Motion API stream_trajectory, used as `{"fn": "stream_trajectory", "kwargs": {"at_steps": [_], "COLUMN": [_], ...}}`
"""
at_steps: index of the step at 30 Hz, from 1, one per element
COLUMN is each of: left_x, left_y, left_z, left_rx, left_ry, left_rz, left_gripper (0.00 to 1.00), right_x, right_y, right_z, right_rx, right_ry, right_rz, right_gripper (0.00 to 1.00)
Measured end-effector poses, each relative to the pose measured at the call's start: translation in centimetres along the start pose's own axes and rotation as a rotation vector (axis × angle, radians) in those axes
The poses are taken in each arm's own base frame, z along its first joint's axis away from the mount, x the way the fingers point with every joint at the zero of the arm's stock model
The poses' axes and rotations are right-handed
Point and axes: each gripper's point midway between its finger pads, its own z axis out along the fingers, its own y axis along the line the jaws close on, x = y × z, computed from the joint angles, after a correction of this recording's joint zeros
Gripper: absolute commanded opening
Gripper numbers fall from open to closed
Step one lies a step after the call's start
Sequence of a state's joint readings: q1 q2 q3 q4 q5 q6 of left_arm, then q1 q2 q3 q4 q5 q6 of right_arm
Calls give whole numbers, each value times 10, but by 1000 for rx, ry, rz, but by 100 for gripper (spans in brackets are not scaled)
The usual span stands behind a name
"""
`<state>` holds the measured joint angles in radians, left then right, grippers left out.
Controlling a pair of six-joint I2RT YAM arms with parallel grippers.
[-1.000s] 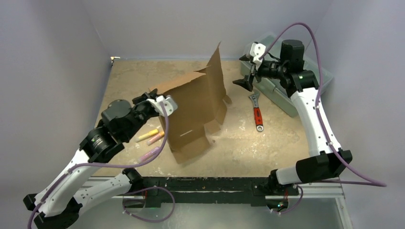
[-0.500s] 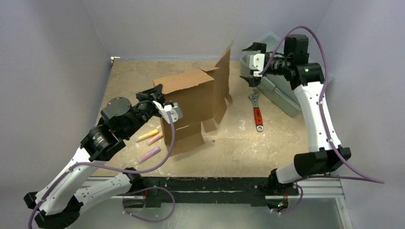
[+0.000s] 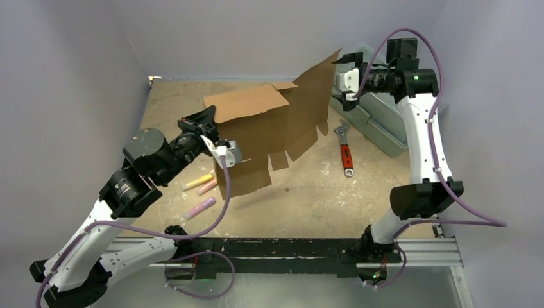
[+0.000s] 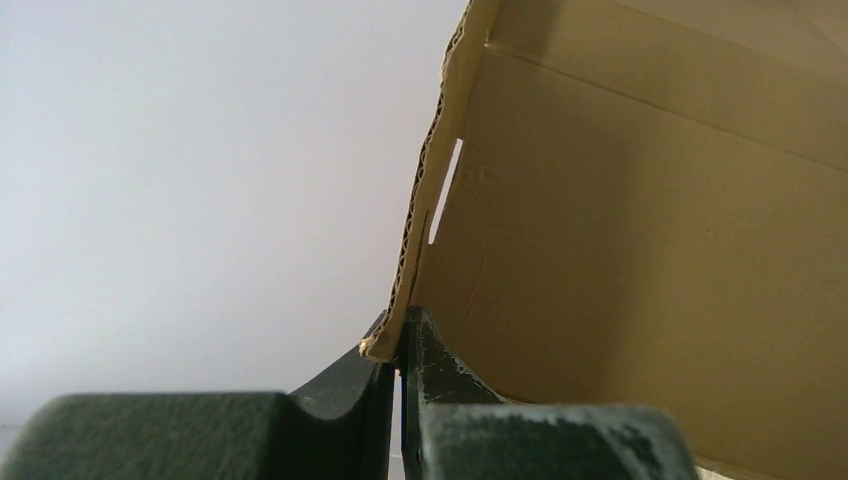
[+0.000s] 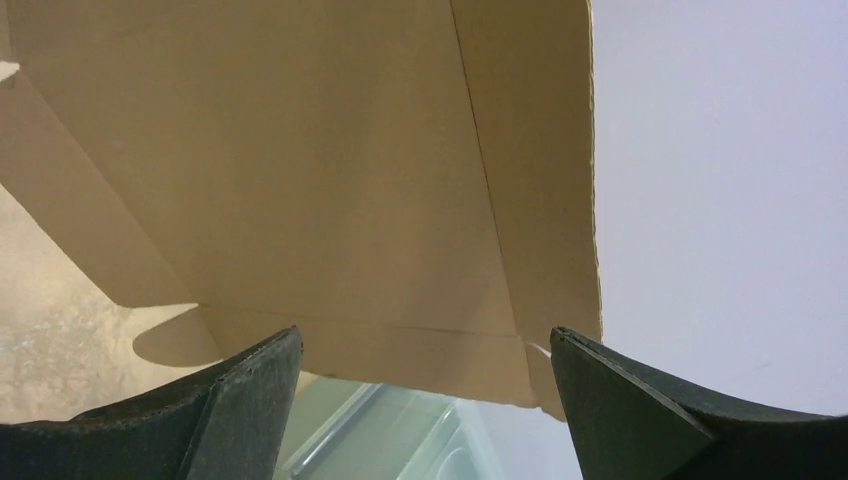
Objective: Fold the paper box
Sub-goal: Fold the paper box at the center of the board.
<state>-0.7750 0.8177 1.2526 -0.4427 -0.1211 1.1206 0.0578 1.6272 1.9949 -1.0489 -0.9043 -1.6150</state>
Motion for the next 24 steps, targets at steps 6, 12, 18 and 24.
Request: {"fn": "stream_trajectory", "kwargs": {"at_steps": [6, 12, 18, 24], "left_x": [0, -3, -13, -16], "left_y": [2, 10, 32, 38], "left_z": [-1, -8, -19, -28], "left_rx": [0, -4, -44, -65], "left_ry": [-2, -5, -33, -49], "left_rz": [27, 64, 72, 69], "left_gripper": [0, 0, 0, 0], "right_x": [27, 49, 62, 71], "right_y": [-8, -16, 14, 24], "right_z": [-25, -47, -11, 8], "right_rx": [60, 149, 136, 140], "right_ry": [36, 10, -137, -246], "right_rz": [84, 190, 438, 636], "right_gripper": [99, 99, 99, 99]}}
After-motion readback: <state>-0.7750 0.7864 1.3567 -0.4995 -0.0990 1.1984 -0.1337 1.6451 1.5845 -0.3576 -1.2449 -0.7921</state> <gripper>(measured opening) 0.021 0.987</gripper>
